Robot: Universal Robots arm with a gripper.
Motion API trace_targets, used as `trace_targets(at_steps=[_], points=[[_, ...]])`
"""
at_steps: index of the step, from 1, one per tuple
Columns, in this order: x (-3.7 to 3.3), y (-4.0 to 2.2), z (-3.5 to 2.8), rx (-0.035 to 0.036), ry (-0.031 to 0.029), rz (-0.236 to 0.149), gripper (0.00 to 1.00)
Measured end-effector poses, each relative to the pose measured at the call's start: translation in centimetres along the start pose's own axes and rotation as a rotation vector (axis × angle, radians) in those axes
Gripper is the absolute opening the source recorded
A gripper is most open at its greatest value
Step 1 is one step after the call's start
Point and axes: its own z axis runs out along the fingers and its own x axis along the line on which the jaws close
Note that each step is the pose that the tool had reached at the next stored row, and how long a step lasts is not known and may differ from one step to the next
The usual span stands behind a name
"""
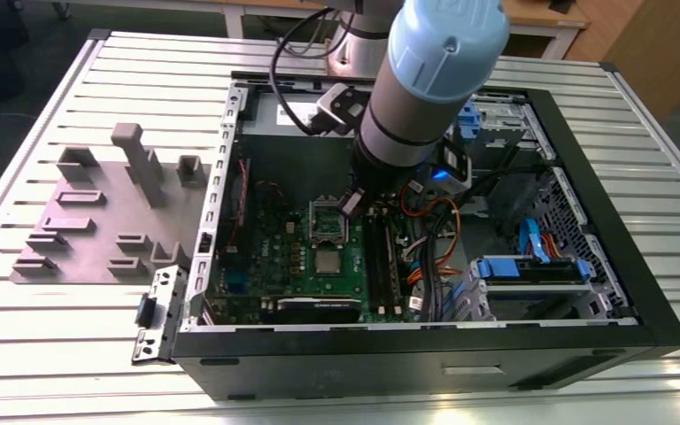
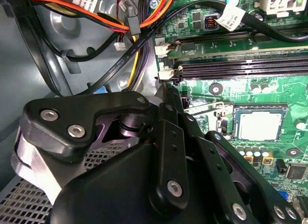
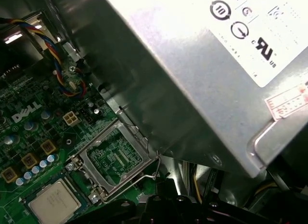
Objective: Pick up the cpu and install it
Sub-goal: 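Close the cpu cover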
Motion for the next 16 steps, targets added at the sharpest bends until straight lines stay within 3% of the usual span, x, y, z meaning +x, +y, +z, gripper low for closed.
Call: trace_targets(at_steps=[16], points=[[-0.32,0.23,0.38,-0.0007,0.0005,0.000,0.11]])
